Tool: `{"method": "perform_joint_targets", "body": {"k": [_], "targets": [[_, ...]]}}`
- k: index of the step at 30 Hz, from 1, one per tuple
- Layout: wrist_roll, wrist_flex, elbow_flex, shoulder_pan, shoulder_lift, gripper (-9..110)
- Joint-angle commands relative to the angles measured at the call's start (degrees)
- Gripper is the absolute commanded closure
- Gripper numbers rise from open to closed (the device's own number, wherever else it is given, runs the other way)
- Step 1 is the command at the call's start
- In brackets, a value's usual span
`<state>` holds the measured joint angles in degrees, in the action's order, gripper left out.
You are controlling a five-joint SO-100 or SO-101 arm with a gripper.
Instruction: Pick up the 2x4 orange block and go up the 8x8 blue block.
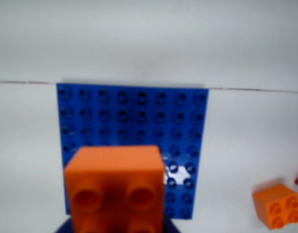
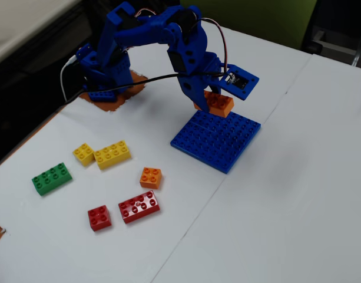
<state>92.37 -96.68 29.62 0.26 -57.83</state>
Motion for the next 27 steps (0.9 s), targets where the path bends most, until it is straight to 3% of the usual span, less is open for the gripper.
{"method": "perform_joint_targets", "body": {"k": [1,27], "targets": [[0.1,-0.5,-0.3,-0.4,-1.1,100],[0.4,-1.2,-0.3,-0.4,-1.2,100]]}}
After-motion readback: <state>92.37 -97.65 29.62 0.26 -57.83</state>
